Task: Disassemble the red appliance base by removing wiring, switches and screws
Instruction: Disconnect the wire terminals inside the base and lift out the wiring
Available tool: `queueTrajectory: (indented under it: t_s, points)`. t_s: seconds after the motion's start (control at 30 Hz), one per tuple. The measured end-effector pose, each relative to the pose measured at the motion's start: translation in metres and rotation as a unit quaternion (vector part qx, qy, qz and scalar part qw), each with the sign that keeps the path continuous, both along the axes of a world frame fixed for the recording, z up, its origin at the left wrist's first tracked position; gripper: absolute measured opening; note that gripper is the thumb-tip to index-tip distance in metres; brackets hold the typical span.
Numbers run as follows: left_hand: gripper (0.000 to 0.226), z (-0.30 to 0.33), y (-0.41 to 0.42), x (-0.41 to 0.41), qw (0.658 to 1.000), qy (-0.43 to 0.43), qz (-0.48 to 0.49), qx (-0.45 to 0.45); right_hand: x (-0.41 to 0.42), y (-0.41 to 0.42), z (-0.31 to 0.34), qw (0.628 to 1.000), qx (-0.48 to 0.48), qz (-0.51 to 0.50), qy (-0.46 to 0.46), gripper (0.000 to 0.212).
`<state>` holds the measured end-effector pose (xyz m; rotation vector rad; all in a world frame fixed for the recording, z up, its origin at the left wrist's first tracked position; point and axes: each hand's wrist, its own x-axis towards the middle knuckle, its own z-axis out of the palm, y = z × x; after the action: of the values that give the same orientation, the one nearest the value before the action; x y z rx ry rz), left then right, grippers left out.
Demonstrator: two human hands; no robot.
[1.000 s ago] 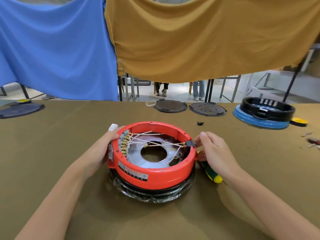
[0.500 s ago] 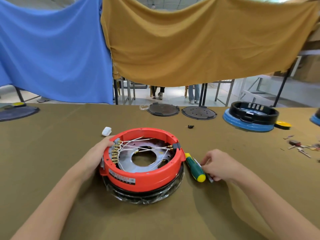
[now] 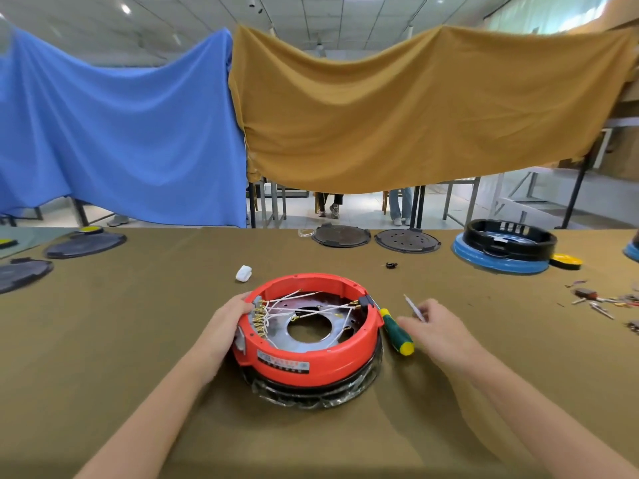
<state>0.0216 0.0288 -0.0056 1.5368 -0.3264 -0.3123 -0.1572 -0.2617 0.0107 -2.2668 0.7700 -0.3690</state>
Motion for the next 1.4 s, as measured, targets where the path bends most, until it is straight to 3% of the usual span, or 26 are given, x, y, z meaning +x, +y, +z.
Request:
queueTrajectory:
  t_s: [0.07,0.13,0.4,0.5,0.6,0.7,0.8,0.97,1.17,1.4]
  points:
    - [0.029,-0.004,0.003,-0.008,0.999,-0.009,0.008,-0.037,0.005,0.012,-0.006,0.995,-0.093,0.012,0.036,0.037]
    - [0.027,-0.005,0.004,-0.013,0.998,-0.022,0.019,-0.051,0.009,0.02,-0.011,0.99,-0.136,0.001,0.044,0.03]
    - [0.024,-0.005,0.003,-0.013,0.998,-0.028,0.014,-0.053,-0.016,-0.019,-0.015,0.982,-0.16,-0.099,-0.025,0.025]
    - [0.024,-0.008,0.003,-0.011,0.998,-0.034,0.011,-0.051,-0.016,-0.03,-0.014,0.987,-0.133,-0.086,-0.035,0.028]
    - [0.022,-0.01,0.001,-0.011,0.998,-0.043,0.023,-0.043,-0.01,-0.021,-0.007,0.985,-0.107,-0.062,-0.117,0.025]
    - [0.021,-0.011,-0.001,-0.012,0.997,-0.051,0.042,-0.041,0.004,0.01,0.006,0.984,-0.008,0.014,-0.178,0.022]
    - [0.021,-0.012,-0.001,-0.012,0.996,-0.065,0.06,-0.033,0.023,0.041,0.009,0.98,0.057,0.078,-0.175,0.022]
    - [0.023,-0.011,-0.001,-0.013,0.993,-0.068,0.089,-0.044,0.046,0.053,-0.002,0.969,0.089,0.046,-0.225,0.005]
    - [0.014,-0.002,-0.007,-0.001,0.998,-0.054,0.016,0.015,0.061,0.034,0.001,0.977,0.042,0.026,-0.209,0.019]
    - [0.023,0.034,-0.029,0.039,0.987,-0.065,-0.05,0.135,0.074,0.018,-0.001,0.965,0.093,0.017,-0.244,0.02]
